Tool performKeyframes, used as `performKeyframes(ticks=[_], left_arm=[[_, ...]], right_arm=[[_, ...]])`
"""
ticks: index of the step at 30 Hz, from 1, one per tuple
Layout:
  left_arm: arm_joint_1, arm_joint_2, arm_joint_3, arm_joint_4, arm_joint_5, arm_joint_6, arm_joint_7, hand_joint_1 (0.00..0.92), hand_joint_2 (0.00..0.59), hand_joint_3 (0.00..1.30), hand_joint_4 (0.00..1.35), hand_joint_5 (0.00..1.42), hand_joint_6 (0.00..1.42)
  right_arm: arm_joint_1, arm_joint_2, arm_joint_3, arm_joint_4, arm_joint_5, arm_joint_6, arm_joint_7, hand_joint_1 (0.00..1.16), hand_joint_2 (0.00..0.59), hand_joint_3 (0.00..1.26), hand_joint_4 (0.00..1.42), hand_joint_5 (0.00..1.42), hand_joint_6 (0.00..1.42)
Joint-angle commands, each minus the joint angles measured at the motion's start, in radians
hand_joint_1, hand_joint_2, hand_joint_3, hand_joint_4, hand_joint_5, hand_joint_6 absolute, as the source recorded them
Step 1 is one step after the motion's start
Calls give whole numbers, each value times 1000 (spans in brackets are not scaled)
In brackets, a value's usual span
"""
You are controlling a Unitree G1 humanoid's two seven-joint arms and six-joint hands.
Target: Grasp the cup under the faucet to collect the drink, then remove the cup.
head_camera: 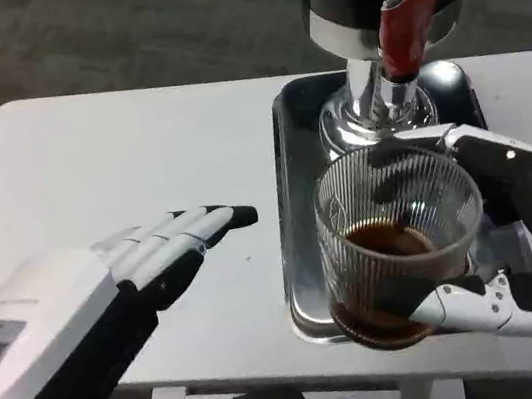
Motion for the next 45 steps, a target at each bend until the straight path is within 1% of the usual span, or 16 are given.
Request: performKeyframes(ticks=[1,4,8,15,23,33,45], left_arm=[[34,0,22,-21,2,-19,-23,0,110,121,9,62,93],[45,5,33,-27,4,-15,-37,0,110,121,6,61,93],[65,-8,48,-41,4,-21,-40,0,111,121,1,55,93],[95,-15,51,-66,9,-22,-49,0,112,115,0,52,93],[99,-21,55,-75,7,-25,-55,0,113,112,0,51,93],[106,-22,58,-80,16,-29,-56,0,115,112,0,46,93],[113,-22,73,-78,6,-31,-61,0,118,111,0,39,93]], right_arm=[[-19,0,14,-2,-2,-24,1,814,231,1121,1265,1424,1424],[-20,0,18,0,-4,-23,1,813,232,1121,1265,1424,1424],[-16,-5,19,-5,-4,-19,6,812,236,1121,1265,1424,1424],[-2,-19,6,-17,1,-20,13,811,239,1121,1265,1424,1424],[15,-33,-11,-37,15,-17,18,810,240,1133,1265,1424,1424],[41,-37,-17,-43,19,-32,25,810,240,1133,1265,1424,1424],[28,-39,-13,-35,17,-34,31,803,249,1133,1265,1424,1424]])
